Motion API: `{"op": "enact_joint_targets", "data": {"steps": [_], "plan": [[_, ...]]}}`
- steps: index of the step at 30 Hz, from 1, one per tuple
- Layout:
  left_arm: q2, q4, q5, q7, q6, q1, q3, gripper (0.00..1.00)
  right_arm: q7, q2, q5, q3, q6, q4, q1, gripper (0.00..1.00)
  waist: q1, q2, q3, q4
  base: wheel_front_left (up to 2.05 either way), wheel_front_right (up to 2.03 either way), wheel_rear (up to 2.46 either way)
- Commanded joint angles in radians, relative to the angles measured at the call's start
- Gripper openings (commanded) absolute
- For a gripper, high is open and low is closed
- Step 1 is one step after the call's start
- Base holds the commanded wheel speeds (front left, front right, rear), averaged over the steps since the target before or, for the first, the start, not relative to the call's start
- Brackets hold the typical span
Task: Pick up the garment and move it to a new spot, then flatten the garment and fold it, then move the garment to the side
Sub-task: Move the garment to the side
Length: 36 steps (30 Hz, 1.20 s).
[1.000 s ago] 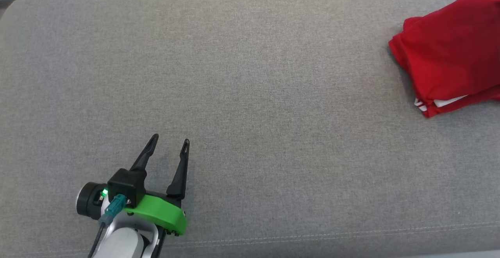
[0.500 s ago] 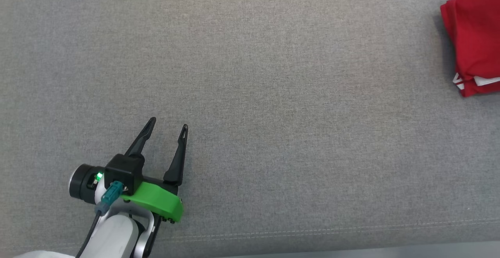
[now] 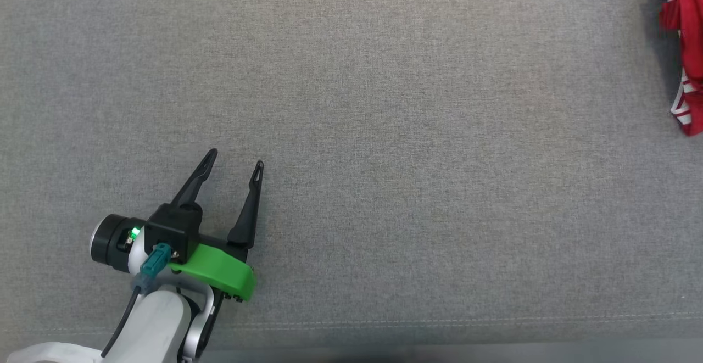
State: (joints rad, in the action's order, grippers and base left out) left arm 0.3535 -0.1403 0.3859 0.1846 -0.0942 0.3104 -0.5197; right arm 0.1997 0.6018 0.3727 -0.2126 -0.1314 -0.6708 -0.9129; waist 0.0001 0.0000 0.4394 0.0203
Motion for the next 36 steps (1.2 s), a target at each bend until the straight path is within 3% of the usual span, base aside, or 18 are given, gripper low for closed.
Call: {"op": "enact_joint_targets", "data": {"steps": [1,14,20,22,28,36], "plan": [[0.004,0.003,-0.005,0.005,-0.008,0.022,0.002,1.0,-0.029,-0.012,0.009,-0.004,0.002,-0.008,-0.007,1.0,-0.0001,0.0,0.002,0.003,0.0,0.0,0.0],[-0.012,0.005,0.002,0.064,-0.045,-0.009,0.044,1.0,-0.193,-0.132,-0.034,-0.087,0.002,-0.056,0.076,1.0,-0.0001,0.0,-0.094,-0.01,0.0,0.0,0.0],[-0.07,0.0,0.108,0.074,-0.084,-0.071,0.14,1.0,-0.275,-0.226,-0.108,-0.144,0.002,-0.061,0.152,1.0,-0.0001,0.0,-0.188,-0.024,0.0,0.0,0.0],[-0.077,0.006,0.138,0.077,-0.065,-0.093,0.155,1.0,-0.299,-0.269,-0.159,-0.152,0.002,-0.052,0.176,1.0,-0.0001,0.0,-0.216,-0.029,0.0,0.0,0.0],[-0.087,-0.009,0.171,0.08,-0.1,-0.168,0.204,1.0,-0.333,-0.365,-0.26,-0.146,0.002,-0.005,0.289,1.0,-0.0001,0.0,-0.322,-0.036,0.0,0.0,0.0],[-0.092,-0.043,0.22,0.08,-0.101,-0.245,0.233,1.0,-0.329,-0.478,-0.364,-0.083,0.002,0.071,0.425,1.0,-0.0001,0.0,-0.441,-0.032,0.0,0.0,0.0]]}}
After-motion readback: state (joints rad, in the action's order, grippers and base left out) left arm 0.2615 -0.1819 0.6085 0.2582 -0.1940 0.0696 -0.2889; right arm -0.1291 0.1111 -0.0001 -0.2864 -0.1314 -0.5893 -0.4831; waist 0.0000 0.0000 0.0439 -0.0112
